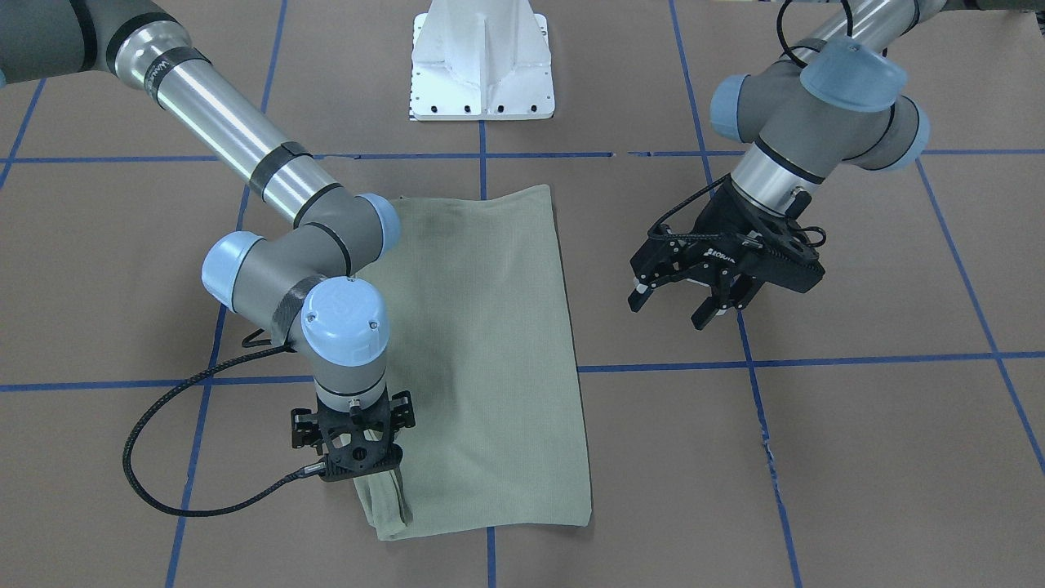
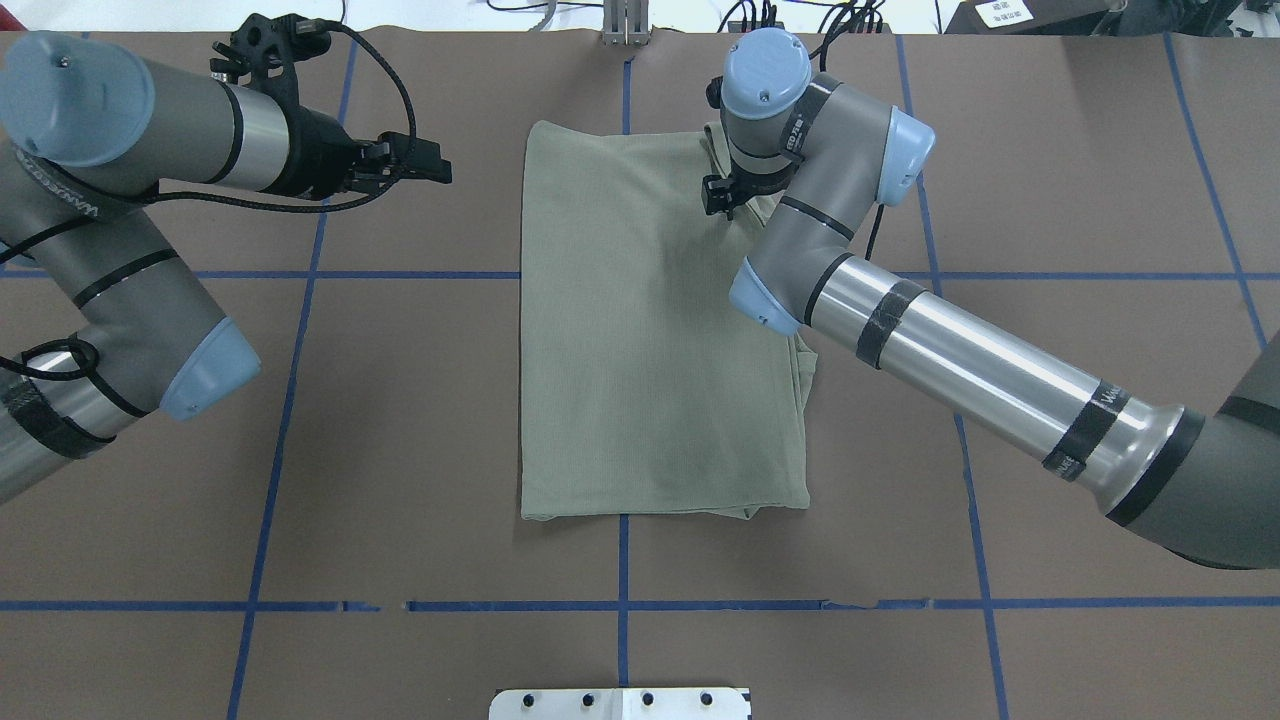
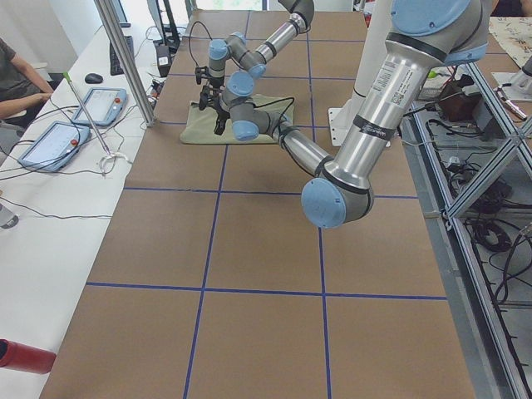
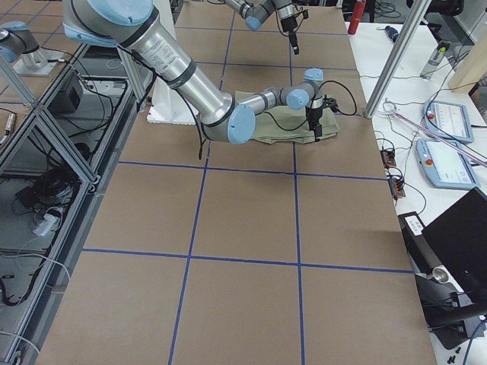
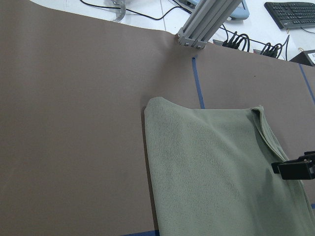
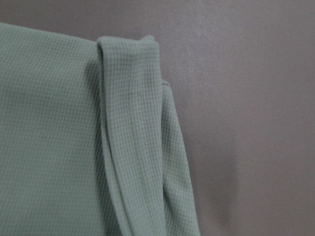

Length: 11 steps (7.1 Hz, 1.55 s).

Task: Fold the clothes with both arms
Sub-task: 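Slide the right gripper along the side edge farther from the robot, then lower the left gripper to the shirt's near corner while the right arm lifts away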

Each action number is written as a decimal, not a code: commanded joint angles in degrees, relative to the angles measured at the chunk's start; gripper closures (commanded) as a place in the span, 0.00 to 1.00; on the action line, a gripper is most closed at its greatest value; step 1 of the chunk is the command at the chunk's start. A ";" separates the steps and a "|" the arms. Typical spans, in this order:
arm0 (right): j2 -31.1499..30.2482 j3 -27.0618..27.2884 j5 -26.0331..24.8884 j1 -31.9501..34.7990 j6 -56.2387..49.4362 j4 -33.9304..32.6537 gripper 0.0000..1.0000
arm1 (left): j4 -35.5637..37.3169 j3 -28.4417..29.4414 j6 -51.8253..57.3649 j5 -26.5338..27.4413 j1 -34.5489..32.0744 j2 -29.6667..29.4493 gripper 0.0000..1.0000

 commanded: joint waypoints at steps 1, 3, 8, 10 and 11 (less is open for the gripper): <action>0.08 -0.60 0.09 1.25 -1.97 0.12 0.00 | 0.00 0.04 0.02 -0.07 0.08 0.29 0.00; -0.01 -1.74 0.27 3.10 -4.34 0.03 0.00 | 0.00 0.04 0.10 -0.07 0.17 0.29 0.00; -0.44 1.73 4.90 5.12 -5.50 -0.58 0.00 | 0.00 -0.05 -0.59 -0.33 0.52 0.29 0.00; -5.95 16.53 10.09 5.30 -5.23 -7.92 0.00 | 0.61 -0.92 -6.36 -0.42 5.50 1.68 0.00; -11.56 26.54 11.94 5.56 -4.27 -10.67 0.00 | 0.62 -2.15 -12.49 -0.42 8.23 2.30 0.00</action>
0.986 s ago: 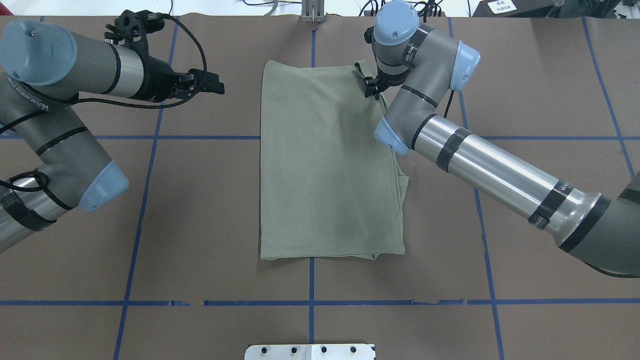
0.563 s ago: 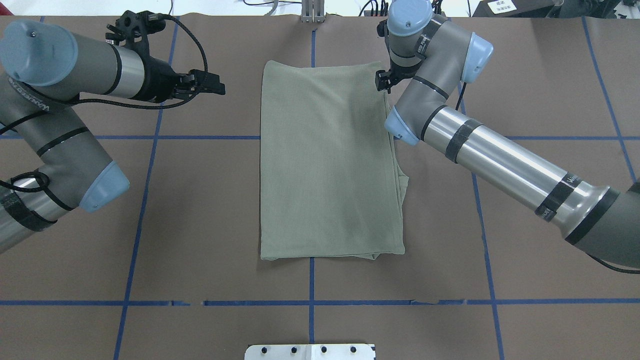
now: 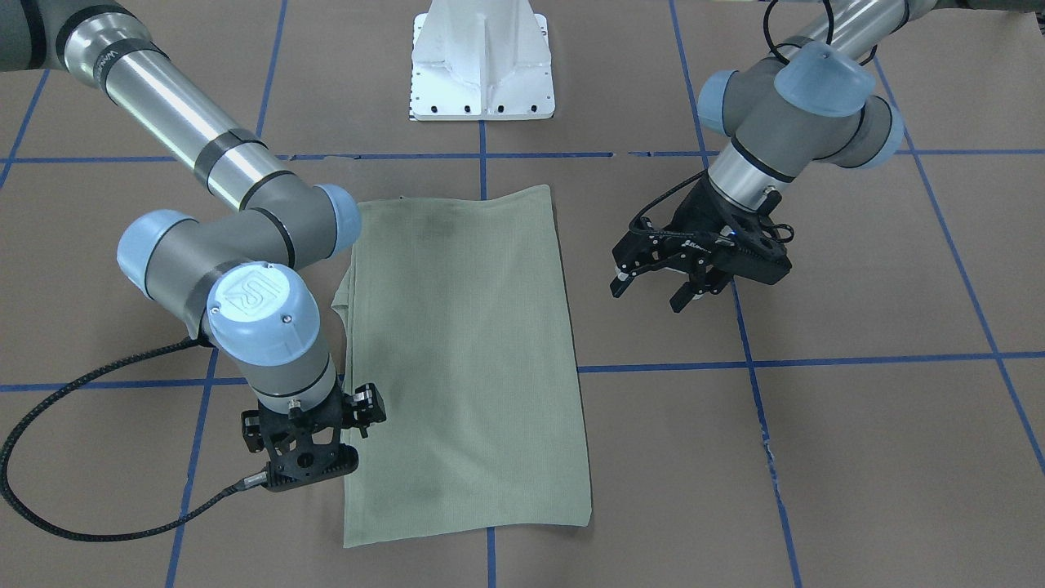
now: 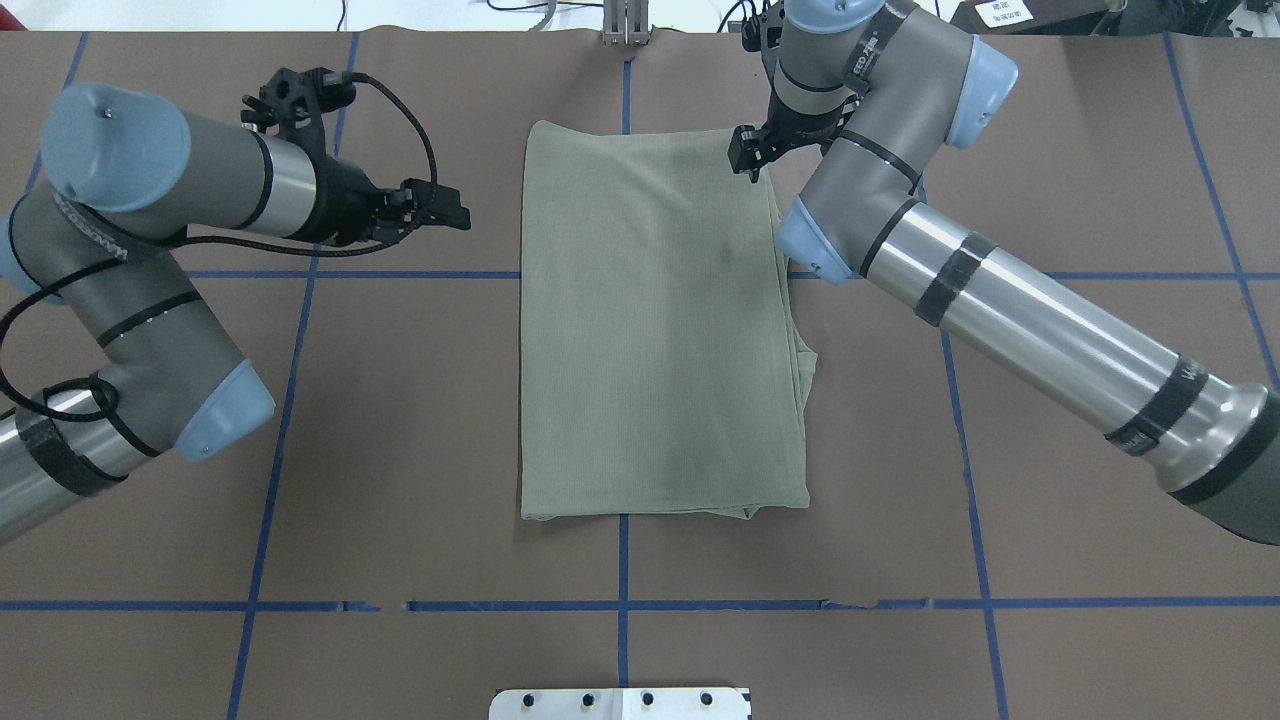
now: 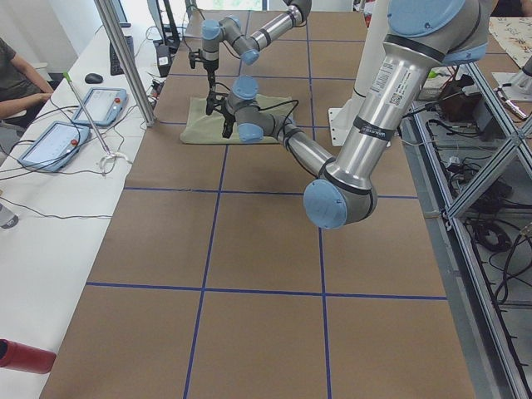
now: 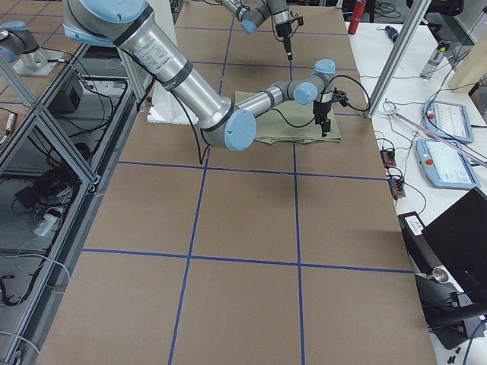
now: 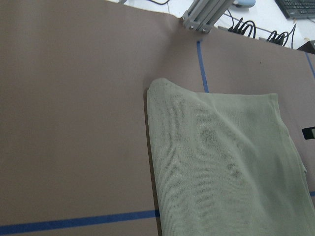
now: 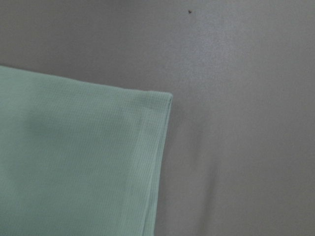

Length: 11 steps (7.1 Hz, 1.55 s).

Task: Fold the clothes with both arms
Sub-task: 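Lower the left gripper to the shirt's near corner while the right arm lifts away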

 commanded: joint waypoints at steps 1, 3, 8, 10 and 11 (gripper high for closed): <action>-10.80 19.41 5.93 0.62 2.97 -4.33 0.00 | 0.10 -3.57 -12.21 0.50 7.58 2.46 0.00; -18.11 29.56 9.91 0.98 7.90 -4.25 0.00 | 5.68 -9.10 -24.95 1.29 14.01 3.17 0.00; -20.96 32.51 9.92 0.01 8.88 -4.25 0.00 | 22.07 -4.87 -33.10 13.95 25.90 -3.92 0.00; -21.04 32.33 9.92 0.01 8.88 -4.25 0.00 | 22.33 -4.74 -33.10 14.13 25.90 -3.77 0.00; -21.04 32.33 9.92 0.01 8.88 -4.25 0.00 | 22.33 -4.74 -33.01 14.39 25.90 -3.60 0.01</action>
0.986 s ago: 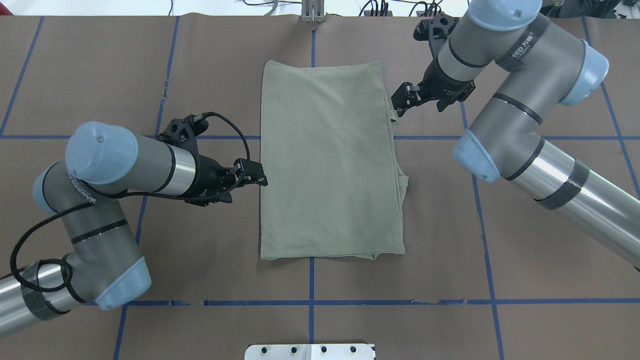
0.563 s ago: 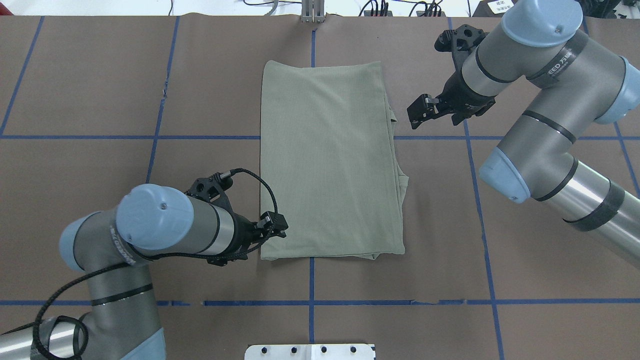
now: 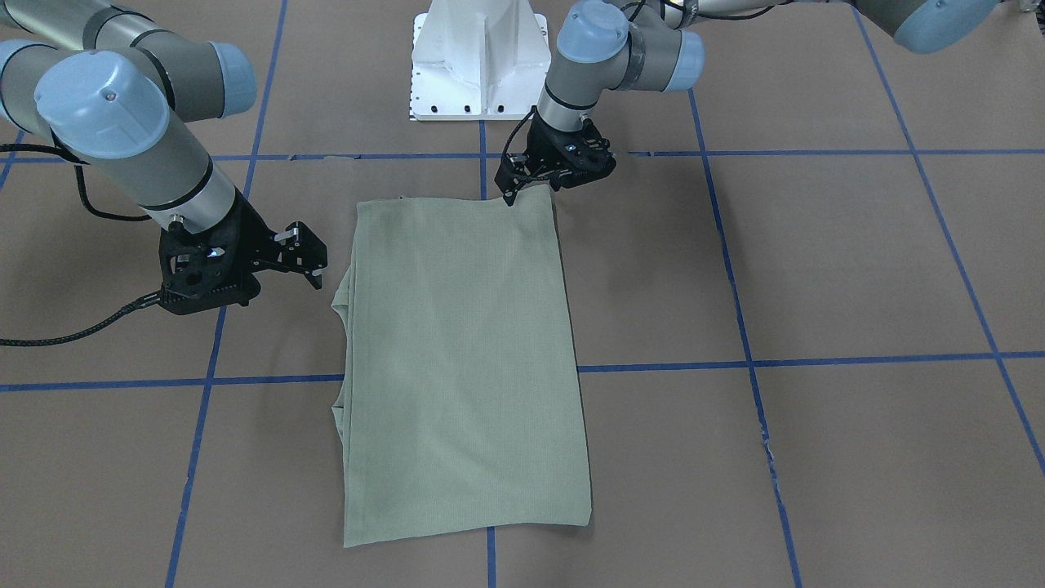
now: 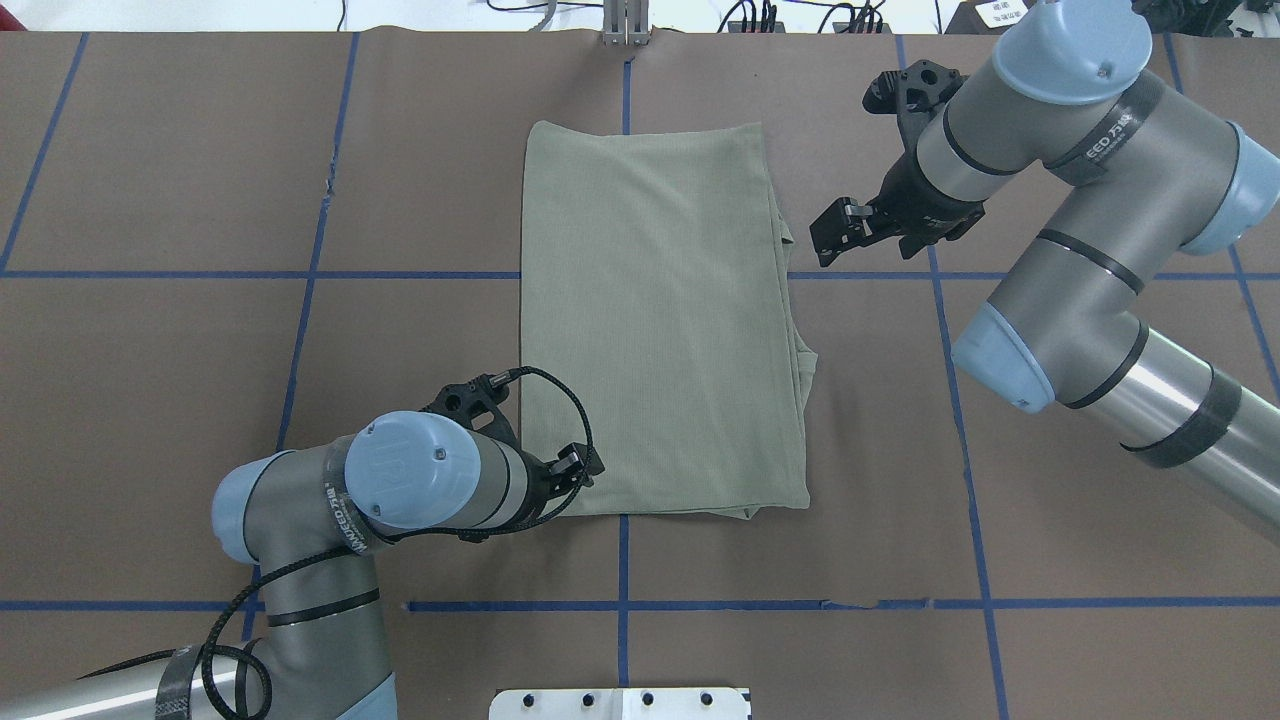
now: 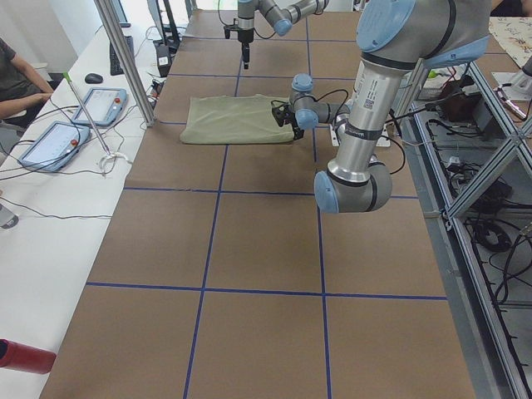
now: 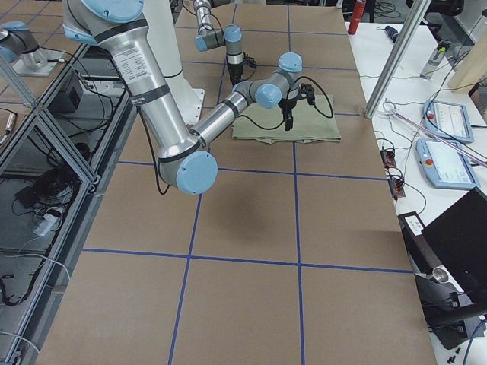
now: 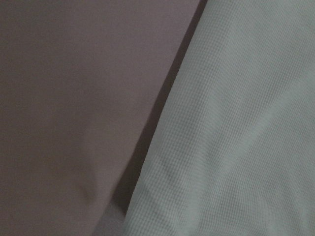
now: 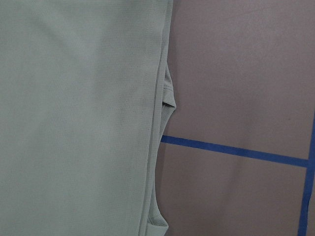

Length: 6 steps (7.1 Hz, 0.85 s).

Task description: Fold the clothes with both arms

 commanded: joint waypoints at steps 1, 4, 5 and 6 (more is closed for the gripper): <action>0.06 -0.41 -0.09 -0.03 0.00 0.00 0.00 | 0.07 0.31 0.05 0.30 0.04 0.09 0.02; -0.02 -0.50 -0.09 0.05 -0.09 0.00 0.00 | 0.33 0.39 0.23 0.30 0.74 0.17 0.16; -0.02 -0.50 -0.09 0.05 -0.09 0.00 0.00 | 0.33 0.48 0.40 0.30 0.92 0.09 0.26; 0.06 -0.50 -0.09 0.05 -0.09 0.00 0.00 | 0.50 0.40 0.49 0.30 0.83 0.09 0.32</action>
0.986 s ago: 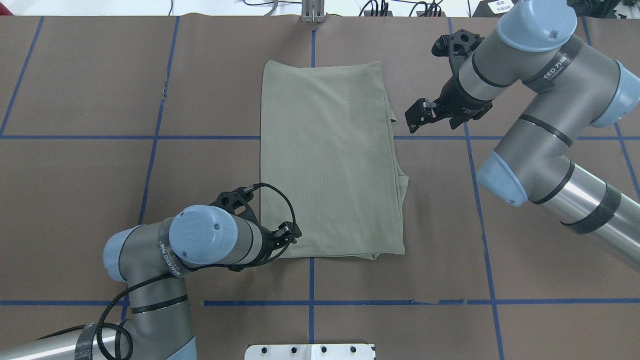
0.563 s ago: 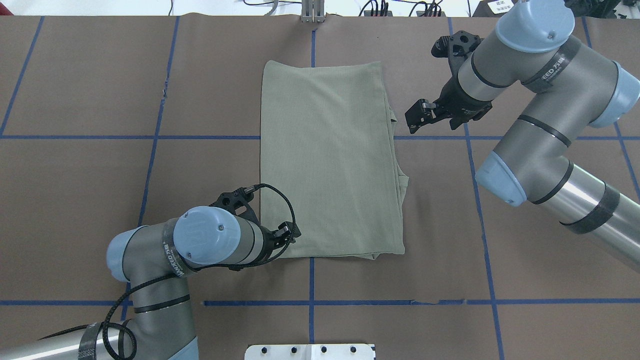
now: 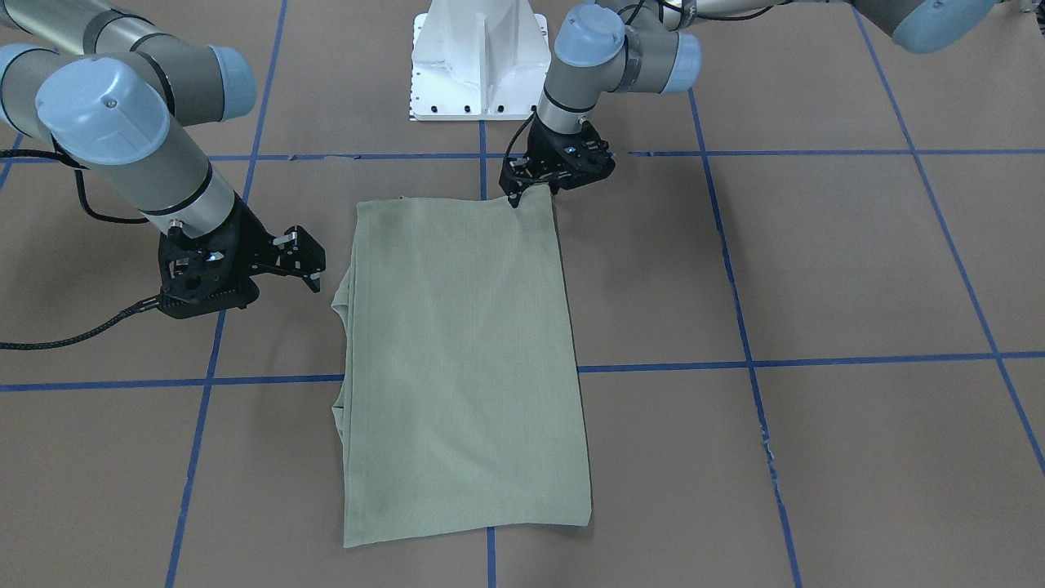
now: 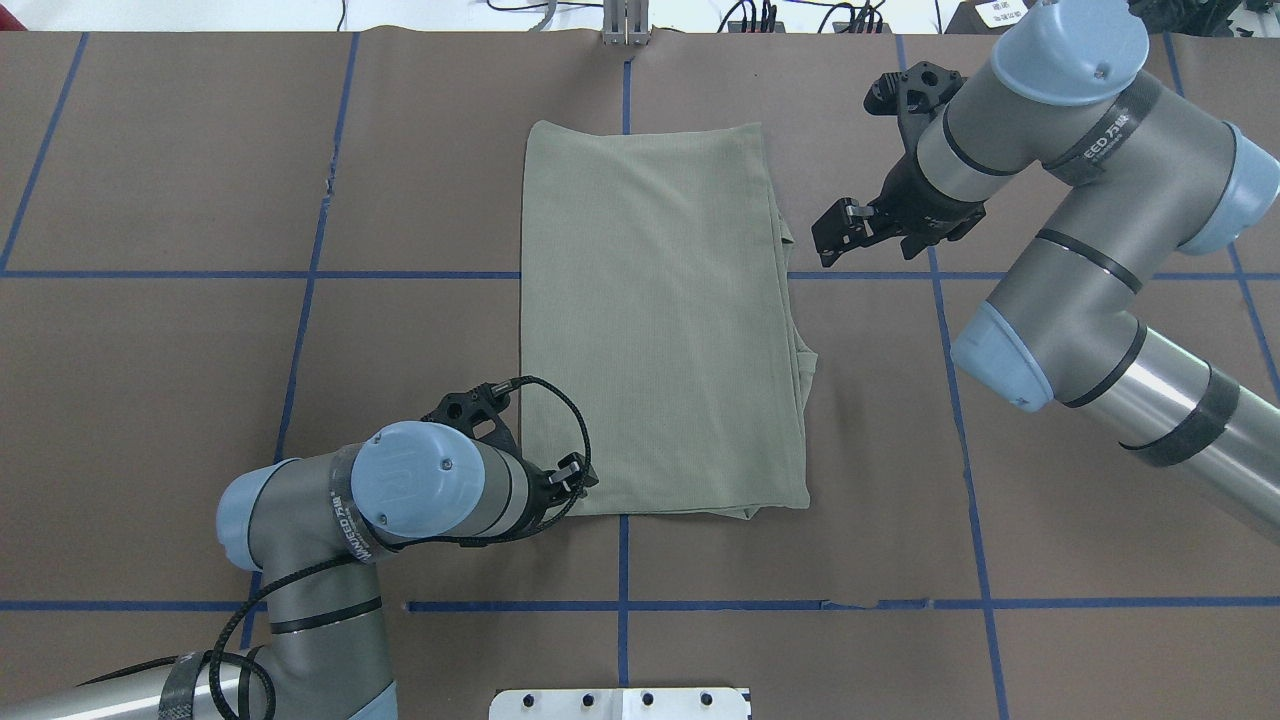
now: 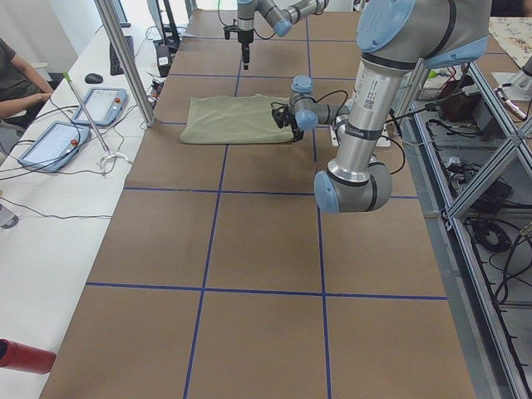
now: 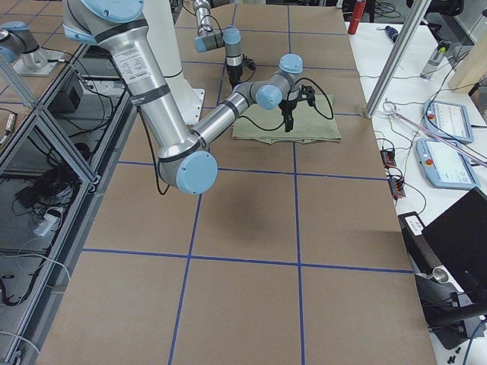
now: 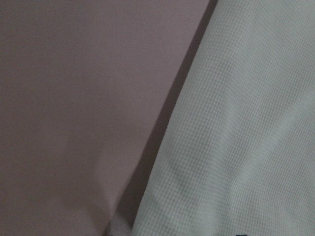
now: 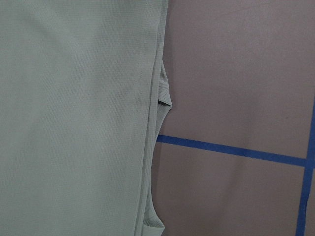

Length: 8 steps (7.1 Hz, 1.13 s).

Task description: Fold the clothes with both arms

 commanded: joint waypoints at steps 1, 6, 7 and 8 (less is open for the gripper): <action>-0.01 0.00 0.00 0.10 0.00 0.00 0.00 | 0.23 -0.01 0.15 0.00 -0.02 -0.11 0.40; -0.02 0.00 0.00 0.10 0.00 0.00 0.00 | 1.11 -0.63 0.24 0.00 -1.25 -0.11 0.59; -0.10 0.00 -0.09 0.10 0.00 0.00 0.00 | 1.11 -0.72 0.24 -0.09 -0.90 -0.28 0.59; -0.10 -0.09 -0.09 0.10 0.00 0.00 0.00 | 1.11 -0.72 0.24 -0.09 -0.72 -0.37 0.59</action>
